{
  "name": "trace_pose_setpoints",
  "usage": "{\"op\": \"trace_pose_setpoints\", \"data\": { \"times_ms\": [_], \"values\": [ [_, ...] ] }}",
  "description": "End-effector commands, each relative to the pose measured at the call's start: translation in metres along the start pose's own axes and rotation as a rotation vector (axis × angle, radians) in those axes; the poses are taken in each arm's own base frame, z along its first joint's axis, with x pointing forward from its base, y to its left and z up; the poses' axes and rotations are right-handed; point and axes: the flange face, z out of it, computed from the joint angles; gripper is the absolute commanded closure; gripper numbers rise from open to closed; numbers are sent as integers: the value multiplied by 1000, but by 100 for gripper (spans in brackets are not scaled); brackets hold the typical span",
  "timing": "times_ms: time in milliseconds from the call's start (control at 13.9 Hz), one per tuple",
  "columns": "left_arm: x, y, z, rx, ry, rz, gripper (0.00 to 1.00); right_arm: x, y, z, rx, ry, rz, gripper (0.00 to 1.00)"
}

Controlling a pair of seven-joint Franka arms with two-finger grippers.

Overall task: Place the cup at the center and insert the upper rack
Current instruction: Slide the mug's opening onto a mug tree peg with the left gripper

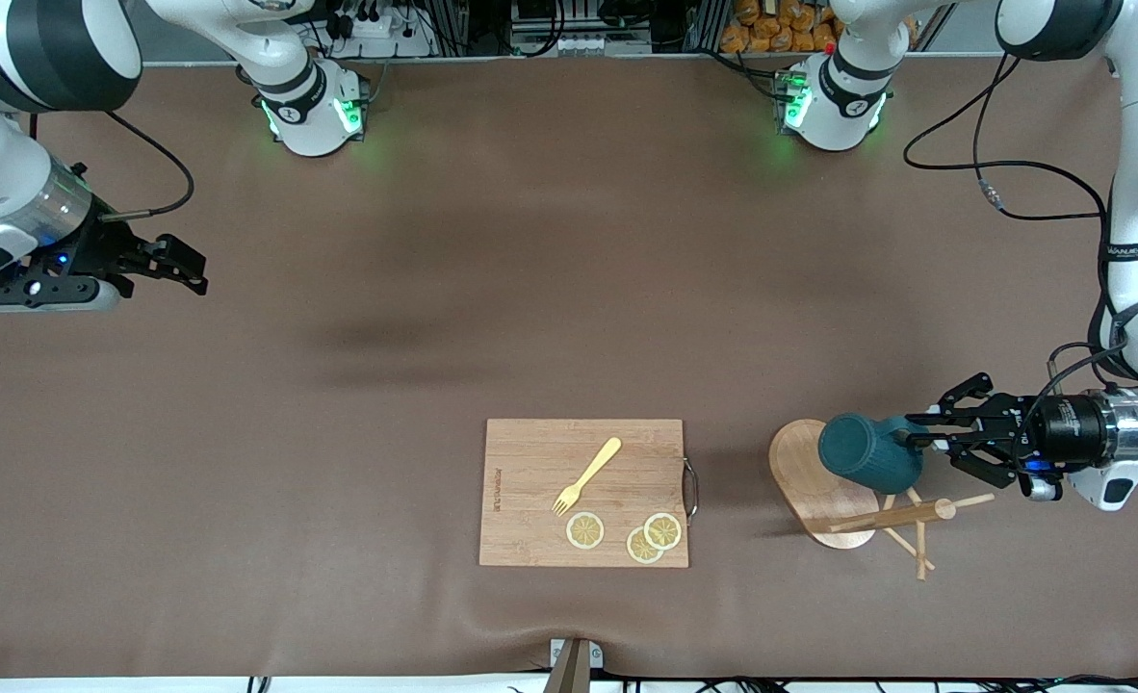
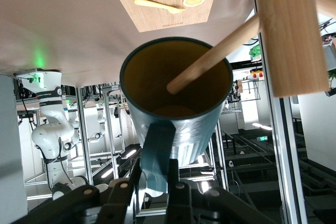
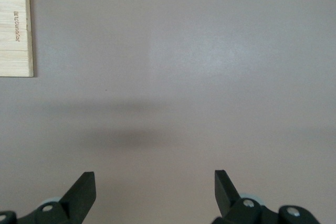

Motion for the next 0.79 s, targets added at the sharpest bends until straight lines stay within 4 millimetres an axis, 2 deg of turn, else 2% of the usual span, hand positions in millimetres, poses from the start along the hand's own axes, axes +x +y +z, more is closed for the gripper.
{"op": "trace_pose_setpoints", "data": {
  "times_ms": [0, 144, 504, 721],
  "values": [
    [-5, 0, -3, 3, -39, 17, 100, -1, 1, -4, -7, 9, -14, 0],
    [-3, 0, -4, 4, -42, 18, 100, -1, 0, -5, -7, 12, -16, 0],
    [22, -8, -5, 18, -105, 70, 100, -2, 8, -6, -5, 11, -2, 0],
    [24, -8, -3, 24, -114, 86, 100, -3, 12, -10, -6, 17, 4, 0]
  ]
}}
